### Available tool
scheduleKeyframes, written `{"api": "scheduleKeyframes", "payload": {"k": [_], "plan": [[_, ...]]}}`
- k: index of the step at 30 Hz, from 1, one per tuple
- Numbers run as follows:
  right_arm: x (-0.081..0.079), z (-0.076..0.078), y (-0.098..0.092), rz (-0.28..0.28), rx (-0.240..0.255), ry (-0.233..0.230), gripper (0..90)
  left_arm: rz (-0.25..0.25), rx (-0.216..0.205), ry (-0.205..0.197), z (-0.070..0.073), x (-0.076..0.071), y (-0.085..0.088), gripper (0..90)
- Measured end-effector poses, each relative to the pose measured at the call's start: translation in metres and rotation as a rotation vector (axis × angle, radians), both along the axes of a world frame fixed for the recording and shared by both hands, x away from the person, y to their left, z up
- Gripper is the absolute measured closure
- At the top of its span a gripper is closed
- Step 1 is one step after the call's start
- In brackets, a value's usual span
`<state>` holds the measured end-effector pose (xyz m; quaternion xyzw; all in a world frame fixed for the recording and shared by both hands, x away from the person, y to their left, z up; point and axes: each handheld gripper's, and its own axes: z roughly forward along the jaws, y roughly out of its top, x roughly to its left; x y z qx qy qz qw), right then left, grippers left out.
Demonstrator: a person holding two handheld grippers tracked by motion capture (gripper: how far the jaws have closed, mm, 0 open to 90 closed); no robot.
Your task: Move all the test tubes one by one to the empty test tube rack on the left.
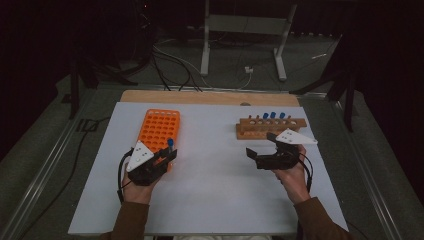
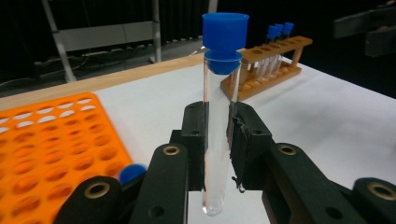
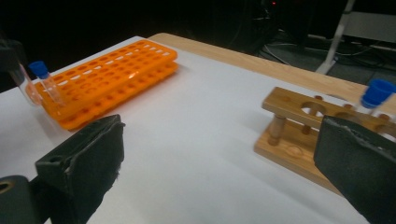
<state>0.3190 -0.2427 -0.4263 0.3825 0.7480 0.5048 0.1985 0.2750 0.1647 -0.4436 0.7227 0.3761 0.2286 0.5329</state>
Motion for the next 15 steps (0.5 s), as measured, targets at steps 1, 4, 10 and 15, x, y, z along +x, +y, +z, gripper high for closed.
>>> {"api": "scheduleKeyframes", "payload": {"k": [1,4,10,15], "plan": [[-0.001,0.0,-0.002,-0.004,-0.001,0.0,1.8,0.007,-0.003,0.0,0.0,0.0,0.002,77.8],[-0.003,-0.002,-0.008,-0.016,-0.002,-0.005,1.8,0.022,-0.009,-0.001,-0.001,-0.001,0.009,77.8],[-0.007,-0.008,-0.021,-0.046,0.024,0.005,1.8,0.034,-0.016,-0.012,0.0,-0.002,0.019,77.8],[-0.009,-0.01,-0.032,-0.063,0.076,0.021,1.8,0.042,-0.015,-0.017,0.001,-0.004,0.027,77.8]]}}
